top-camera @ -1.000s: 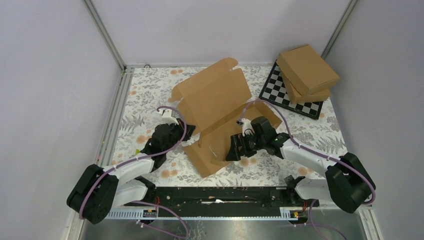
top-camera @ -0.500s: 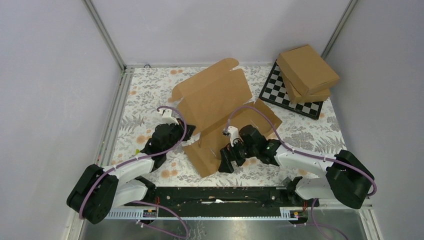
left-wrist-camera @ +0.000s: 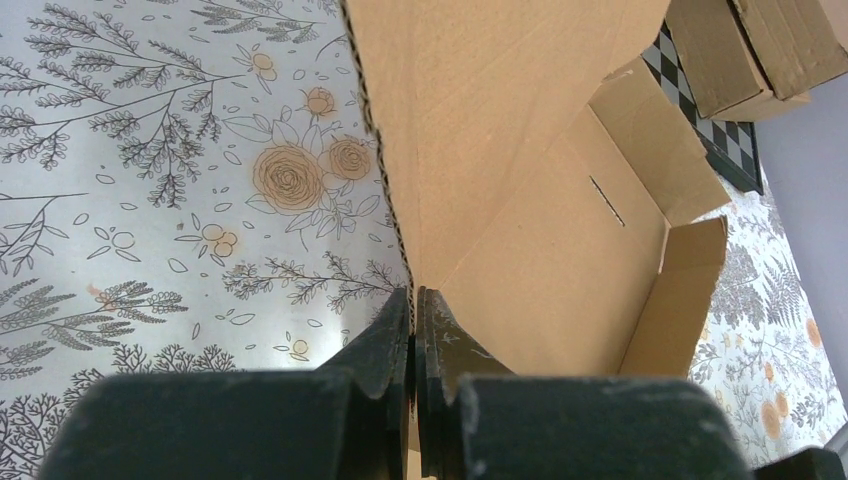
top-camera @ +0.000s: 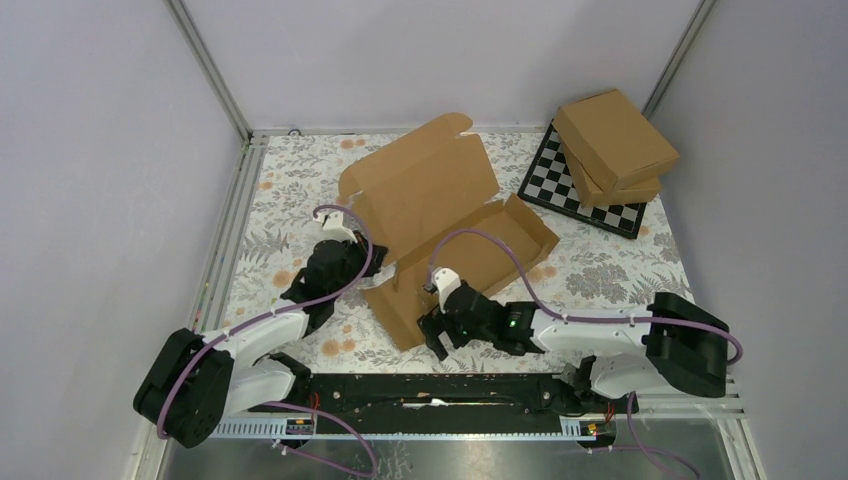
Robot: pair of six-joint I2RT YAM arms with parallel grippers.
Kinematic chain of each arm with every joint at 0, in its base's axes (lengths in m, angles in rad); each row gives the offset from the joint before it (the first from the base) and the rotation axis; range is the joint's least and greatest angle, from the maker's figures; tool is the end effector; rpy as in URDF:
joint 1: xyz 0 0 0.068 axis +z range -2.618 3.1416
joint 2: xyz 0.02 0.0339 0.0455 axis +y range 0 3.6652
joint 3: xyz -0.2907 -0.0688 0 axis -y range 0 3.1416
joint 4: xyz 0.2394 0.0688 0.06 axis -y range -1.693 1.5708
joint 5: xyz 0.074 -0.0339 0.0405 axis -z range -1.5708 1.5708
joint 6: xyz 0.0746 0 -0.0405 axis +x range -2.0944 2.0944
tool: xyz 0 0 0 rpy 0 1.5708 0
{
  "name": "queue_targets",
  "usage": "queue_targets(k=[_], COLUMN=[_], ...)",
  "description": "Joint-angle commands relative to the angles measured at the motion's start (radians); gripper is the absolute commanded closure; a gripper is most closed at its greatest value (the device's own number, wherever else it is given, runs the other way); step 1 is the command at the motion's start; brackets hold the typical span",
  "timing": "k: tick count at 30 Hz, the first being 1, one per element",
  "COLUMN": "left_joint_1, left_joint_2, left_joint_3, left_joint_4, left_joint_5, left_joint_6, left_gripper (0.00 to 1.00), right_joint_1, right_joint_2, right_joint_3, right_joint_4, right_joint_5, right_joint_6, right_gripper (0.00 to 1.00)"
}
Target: Fold the paper box
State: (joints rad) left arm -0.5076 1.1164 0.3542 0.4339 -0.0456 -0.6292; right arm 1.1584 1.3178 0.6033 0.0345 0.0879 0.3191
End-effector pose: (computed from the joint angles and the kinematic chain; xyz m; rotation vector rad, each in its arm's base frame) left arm 0.2180 -0.1174 0.2049 -0.1515 1.9601 -0.7196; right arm 0.1193 0.2564 0.1901 -0.9090 2.1580 0.6764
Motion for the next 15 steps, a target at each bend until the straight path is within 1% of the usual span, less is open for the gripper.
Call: queue_targets(k=[1,5,8,10,15], left_joint_1=[-0.006,-0.006,-0.006,-0.006,-0.006], left_joint_2=[0.010,0.008,0.010,0.010,0.011], left_joint_3=[0.032,0.034,0.039,0.041,0.059], left_joint_4=[-0.049,-0.060,-0.079,-0.086,-0.133], left_joint_5=[-0.027,-0.026,-0.040,-0.048,-0.076], left_joint_6=[0.000,0.000,-0.004,-0.006,-0.013], left_gripper=[1.00,1.00,1.00,1.00,1.00], right_joint_1=[0.084,0.115,0.178,0.201,0.220], right_joint_2=[0.065,0.097,0.126,0.152,0.170], right_joint_3=[0.086,0.117,0.149,0.179,0.198], right_joint_4=[0.032,0.016,0.010,-0.002,0.001], right_joint_5=[0.286,0.343,0.408,0.423,0.322], right_joint_6=[0.048,0.062,0.040,0.030,-0.029], right_gripper=[0.00,0.00,0.00,0.00,0.00])
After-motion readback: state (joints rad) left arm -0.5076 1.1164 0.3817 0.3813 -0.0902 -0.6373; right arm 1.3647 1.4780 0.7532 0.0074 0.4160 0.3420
